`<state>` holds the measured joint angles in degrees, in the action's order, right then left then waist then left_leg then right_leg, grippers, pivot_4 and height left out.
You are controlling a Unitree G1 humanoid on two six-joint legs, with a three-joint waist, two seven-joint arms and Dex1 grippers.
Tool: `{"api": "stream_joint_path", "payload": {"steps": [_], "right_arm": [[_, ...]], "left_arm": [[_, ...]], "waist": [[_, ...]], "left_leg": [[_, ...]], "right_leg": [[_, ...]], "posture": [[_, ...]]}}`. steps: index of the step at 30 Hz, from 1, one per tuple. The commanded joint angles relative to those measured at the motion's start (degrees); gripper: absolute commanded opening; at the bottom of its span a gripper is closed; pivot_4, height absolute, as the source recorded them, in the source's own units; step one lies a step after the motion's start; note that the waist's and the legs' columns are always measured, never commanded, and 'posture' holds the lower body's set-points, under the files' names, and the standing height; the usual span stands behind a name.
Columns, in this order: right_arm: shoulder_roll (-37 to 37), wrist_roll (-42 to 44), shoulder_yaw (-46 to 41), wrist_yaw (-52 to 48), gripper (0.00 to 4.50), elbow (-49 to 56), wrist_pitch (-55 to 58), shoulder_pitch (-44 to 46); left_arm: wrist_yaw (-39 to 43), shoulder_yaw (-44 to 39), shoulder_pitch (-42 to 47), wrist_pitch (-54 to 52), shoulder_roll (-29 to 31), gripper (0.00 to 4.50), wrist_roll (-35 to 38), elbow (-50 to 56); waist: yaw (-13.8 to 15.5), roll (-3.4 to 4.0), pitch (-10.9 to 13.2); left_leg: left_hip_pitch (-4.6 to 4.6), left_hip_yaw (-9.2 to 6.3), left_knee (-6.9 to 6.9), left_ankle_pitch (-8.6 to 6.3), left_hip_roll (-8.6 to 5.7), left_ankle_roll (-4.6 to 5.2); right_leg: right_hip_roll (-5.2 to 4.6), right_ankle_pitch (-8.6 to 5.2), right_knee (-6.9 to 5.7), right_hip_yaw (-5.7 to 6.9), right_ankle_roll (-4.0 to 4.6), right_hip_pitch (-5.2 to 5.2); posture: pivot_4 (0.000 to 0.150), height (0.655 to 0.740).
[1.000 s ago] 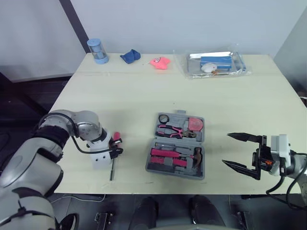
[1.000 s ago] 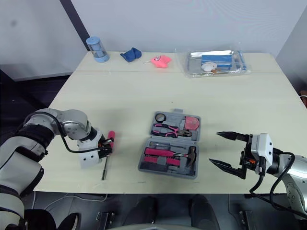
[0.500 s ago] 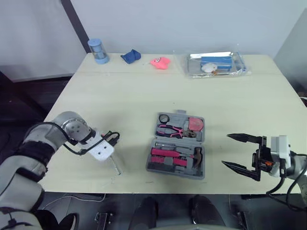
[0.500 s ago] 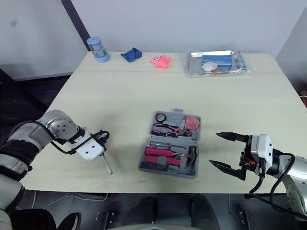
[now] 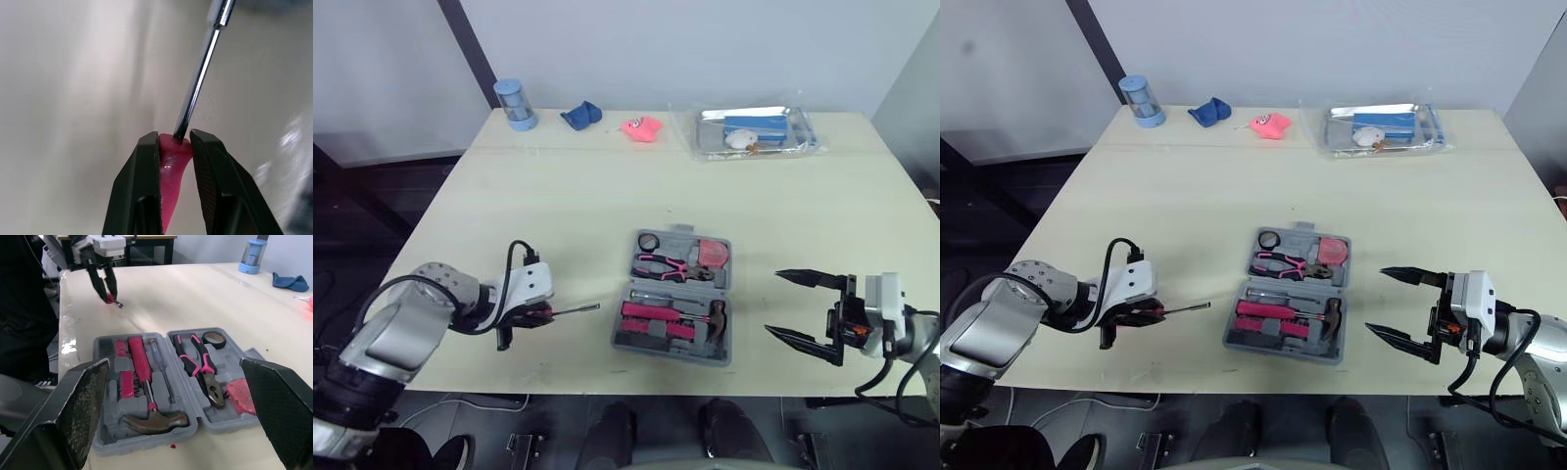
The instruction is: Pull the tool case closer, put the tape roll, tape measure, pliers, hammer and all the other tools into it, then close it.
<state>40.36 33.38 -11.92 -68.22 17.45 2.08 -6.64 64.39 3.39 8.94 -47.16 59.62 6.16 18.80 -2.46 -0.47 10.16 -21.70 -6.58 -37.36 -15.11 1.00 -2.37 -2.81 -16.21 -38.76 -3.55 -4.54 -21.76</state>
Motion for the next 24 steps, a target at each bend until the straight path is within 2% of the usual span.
{"api": "stream_joint_path", "payload": {"steps": [1, 5, 8, 16, 21, 24], "right_arm": [[-0.5, 0.3, -0.1, 0.0, 4.5, 0.4, -1.0, 0.6], [-1.2, -0.1, 0.4, 0.0, 4.5, 0.0, -1.5, 1.1], [-1.5, -0.2, 0.4, -0.2, 4.5, -0.2, -1.6, 1.2], [-1.7, -0.4, 0.4, 0.1, 4.5, 0.0, -1.8, 0.9], [-2.0, 0.0, 0.2, 0.3, 4.5, 0.4, -1.9, 0.4], [-1.5, 0.5, -0.1, -0.4, 4.5, 0.6, -1.5, -0.1]], "left_arm": [[-5.9, -3.2, 1.5, -14.3, -1.8, 0.45, 1.7, 4.9], [-12.4, -5.6, 5.7, -33.3, -8.7, 0.45, 5.1, 7.4], [-18.3, -6.9, 8.4, -43.0, -13.9, 0.45, 5.1, 7.5], [-31.2, -10.9, 9.1, -45.3, -23.8, 0.45, 6.0, 2.4], [-40.0, -17.5, 10.2, -45.3, -32.1, 0.45, 6.0, -1.6], [-43.5, -19.3, 11.0, -45.3, -34.3, 0.45, 5.7, -3.3]], "waist": [[0.0, 0.0, 0.0], [0.1, -0.02, 0.0], [0.0, -0.06, 0.0], [0.1, -0.04, 0.0], [0.2, -0.04, 0.0], [0.3, 0.0, -0.1]], "left_leg": [[0.0, 0.0, 0.0, 0.0, 0.0, 0.0], [0.0, -0.01, -0.01, 0.0, -0.01, 0.0], [-0.01, -0.02, -0.03, 0.0, -0.02, -0.01], [0.02, -0.02, -0.02, 0.01, -0.02, -0.02], [0.02, -0.03, -0.03, 0.01, -0.05, -0.03], [0.03, -0.02, -0.03, 0.02, -0.09, -0.03]], "right_leg": [[0.0, 0.0, 0.01, 0.0, 0.0, 0.0], [0.0, 0.0, 0.01, 0.0, 0.0, 0.0], [-0.01, 0.0, 0.0, 0.01, 0.0, 0.01], [-0.02, 0.01, 0.02, 0.0, 0.01, 0.01], [-0.05, 0.01, 0.01, 0.0, 0.01, 0.02], [-0.09, 0.01, 0.02, -0.01, 0.0, 0.03]], "posture": [[0.15, 0.74], [0.15, 0.74], [0.15, 0.74], [0.15, 0.74], [0.15, 0.74], [0.15, 0.74]]}}
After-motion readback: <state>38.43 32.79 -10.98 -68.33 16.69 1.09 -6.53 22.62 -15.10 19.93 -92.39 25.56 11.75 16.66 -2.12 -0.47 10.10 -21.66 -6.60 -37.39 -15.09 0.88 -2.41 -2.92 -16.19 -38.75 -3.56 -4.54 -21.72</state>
